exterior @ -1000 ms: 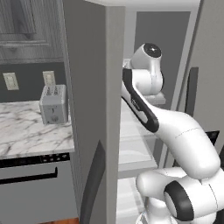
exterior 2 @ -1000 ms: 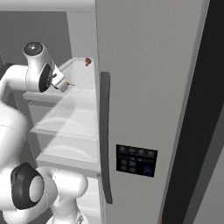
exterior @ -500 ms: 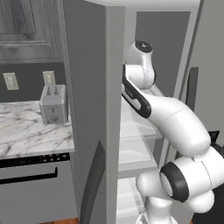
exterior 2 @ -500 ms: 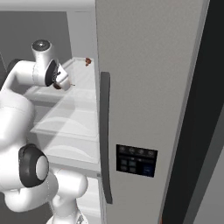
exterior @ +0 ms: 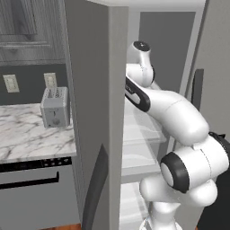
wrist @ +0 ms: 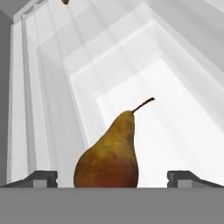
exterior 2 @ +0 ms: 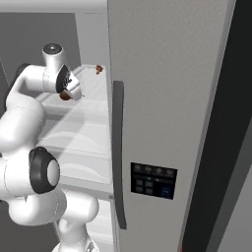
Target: Pick up the pear and orange from the fridge and place one fruit on each plate on the dining counter.
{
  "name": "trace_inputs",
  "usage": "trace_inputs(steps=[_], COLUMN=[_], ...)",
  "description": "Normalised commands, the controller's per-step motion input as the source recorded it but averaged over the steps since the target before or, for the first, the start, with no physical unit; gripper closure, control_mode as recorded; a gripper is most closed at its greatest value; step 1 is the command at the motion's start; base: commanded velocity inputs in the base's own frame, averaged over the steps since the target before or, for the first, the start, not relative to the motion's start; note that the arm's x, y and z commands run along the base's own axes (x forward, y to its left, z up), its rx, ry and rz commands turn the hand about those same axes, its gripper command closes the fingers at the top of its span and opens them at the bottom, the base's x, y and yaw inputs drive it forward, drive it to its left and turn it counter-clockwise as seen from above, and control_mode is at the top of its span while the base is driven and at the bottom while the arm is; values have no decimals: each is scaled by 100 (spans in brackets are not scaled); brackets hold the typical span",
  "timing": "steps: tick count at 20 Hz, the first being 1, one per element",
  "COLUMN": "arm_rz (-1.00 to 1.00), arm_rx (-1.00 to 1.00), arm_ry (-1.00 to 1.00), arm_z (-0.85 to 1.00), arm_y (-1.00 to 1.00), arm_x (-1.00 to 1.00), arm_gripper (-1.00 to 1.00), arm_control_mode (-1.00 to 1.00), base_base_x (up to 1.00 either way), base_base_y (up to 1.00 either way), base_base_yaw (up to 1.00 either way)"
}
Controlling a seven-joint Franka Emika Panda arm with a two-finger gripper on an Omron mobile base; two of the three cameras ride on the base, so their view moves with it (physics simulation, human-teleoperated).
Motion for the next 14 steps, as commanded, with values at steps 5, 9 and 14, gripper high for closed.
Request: trace_inputs(steps=[5,9,14], arm_rz=[0,0,0], arm_rx=[0,-1,0], arm_ry=[0,0,0], arm_z=[-25,-16,-13], arm_y=[17,12,2], arm_x=[0,0,17], arm_gripper=[-100,-100,-100], arm_control_mode=[-100,-100,-100], base_base_x=[0,0,0], base_base_y=[0,0,0], base_base_yaw=[0,0,0])
